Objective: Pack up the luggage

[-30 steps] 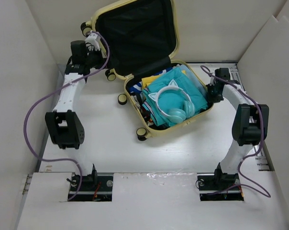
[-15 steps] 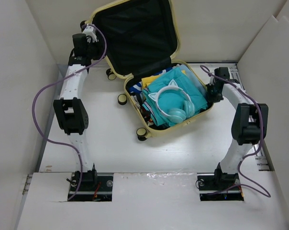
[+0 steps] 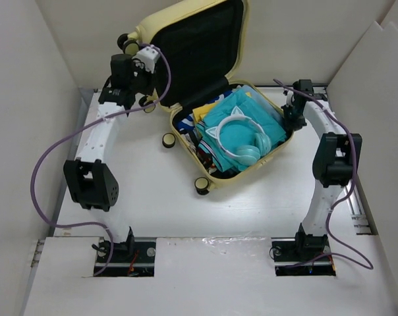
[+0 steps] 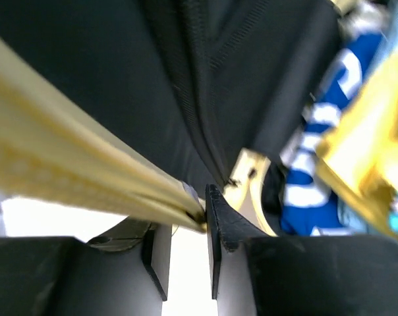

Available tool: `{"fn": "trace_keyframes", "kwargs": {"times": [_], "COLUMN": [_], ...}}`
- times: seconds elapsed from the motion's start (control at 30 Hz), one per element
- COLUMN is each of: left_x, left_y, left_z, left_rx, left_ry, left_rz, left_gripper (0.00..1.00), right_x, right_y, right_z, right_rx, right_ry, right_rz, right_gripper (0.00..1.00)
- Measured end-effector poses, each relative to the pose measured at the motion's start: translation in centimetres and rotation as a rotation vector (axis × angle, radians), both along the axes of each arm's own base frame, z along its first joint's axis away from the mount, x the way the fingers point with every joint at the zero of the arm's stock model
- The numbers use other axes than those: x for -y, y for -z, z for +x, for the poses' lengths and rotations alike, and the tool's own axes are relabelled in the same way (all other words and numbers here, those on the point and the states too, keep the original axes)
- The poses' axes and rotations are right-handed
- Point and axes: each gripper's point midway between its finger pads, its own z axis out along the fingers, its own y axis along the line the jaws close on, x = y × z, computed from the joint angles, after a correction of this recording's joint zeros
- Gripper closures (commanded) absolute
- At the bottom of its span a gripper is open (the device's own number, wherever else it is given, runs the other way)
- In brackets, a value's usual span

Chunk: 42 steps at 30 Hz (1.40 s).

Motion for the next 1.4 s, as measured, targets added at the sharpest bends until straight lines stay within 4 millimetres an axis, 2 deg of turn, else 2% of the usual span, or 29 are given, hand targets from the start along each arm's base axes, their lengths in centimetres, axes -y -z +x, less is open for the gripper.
{"fn": "trace_keyframes", "kwargs": {"times": [0.07,0.2,0.23,0.33,0.37,0.4,0.43,0.47,0.53,0.6,0.67,0.73,0.77,0.83,1.0,1.1,1.17,1.23,1.3,1.4], "left_x": [1.3,5.2,6.2,8.9,9.9,10.9,13.1,14.0,17.7,20.4,22.0,22.4,22.3,22.2,22.7,21.0,18.5,15.7,12.5,7.8], "left_y": [-0.1,0.4,0.6,1.5,1.8,2.1,3.0,3.3,5.1,6.6,7.8,7.8,7.4,5.2,-3.8,-6.9,-7.1,-5.6,-2.8,2.0], "left_z": [-2.1,-6.8,-8.1,-12.7,-14.4,-16.3,-19.5,-20.6,-26.4,-32.0,-37.8,-41.5,-42.0,-41.7,-39.3,-36.6,-32.9,-29.6,-26.1,-22.4], "left_rx": [0.017,0.045,0.054,0.059,0.05,0.035,-0.006,-0.018,-0.097,-0.136,-0.183,-0.211,-0.215,-0.197,-0.017,0.046,0.052,0.016,-0.056,-0.206], "left_ry": [0.054,0.178,0.214,0.316,0.355,0.401,0.487,0.524,0.688,0.848,1.007,1.117,1.13,1.119,1.042,0.946,0.82,0.703,0.603,0.492], "left_rz": [0.081,0.254,0.307,0.445,0.473,0.493,0.48,0.473,0.458,0.482,0.51,0.523,0.522,0.502,0.354,0.305,0.327,0.375,0.42,0.457], "left_gripper": [1.0,1.0,1.0,1.0,0.91,0.66,0.36,0.29,0.13,0.0,0.0,0.0,0.0,0.0,0.0,0.0,0.0,0.0,0.0,0.0], "right_x": [-0.1,-0.2,-0.2,0.0,0.1,0.4,1.1,2.2,5.6,9.4,12.3,13.1,12.8,11.9,10.6,10.3,10.0,9.9,9.8,9.6], "right_y": [-0.4,-1.5,-2.2,-6.0,-7.7,-9.5,-11.3,-13.1,-16.4,-18.7,-19.6,-19.1,-18.3,-16.0,-8.8,-6.5,-5.8,-5.3,-5.0,-4.0], "right_z": [0.5,2.3,3.0,5.3,5.8,6.0,5.8,5.5,4.2,2.2,-0.3,-2.7,-3.8,-5.5,-10.2,-12.1,-13.1,-14.1,-14.8,-15.5], "right_rx": [-0.003,0.006,0.031,0.151,0.201,0.247,0.285,0.322,0.392,0.447,0.463,0.447,0.422,0.371,0.181,0.127,0.11,0.106,0.108,0.098], "right_ry": [-0.009,-0.028,-0.023,0.0,0.013,0.033,0.056,0.088,0.177,0.272,0.36,0.409,0.416,0.422,0.46,0.471,0.475,0.479,0.484,0.484], "right_rz": [0.0,-0.011,-0.009,0.032,0.057,0.079,0.104,0.123,0.145,0.133,0.105,0.082,0.081,0.078,0.073,0.065,0.059,0.05,0.042,0.042], "right_gripper": [1.0,0.66,0.5,0.24,0.22,0.21,0.2,0.2,0.2,0.2,0.2,0.2,0.2,0.2,0.2,0.2,0.2,0.2,0.2,0.2]}}
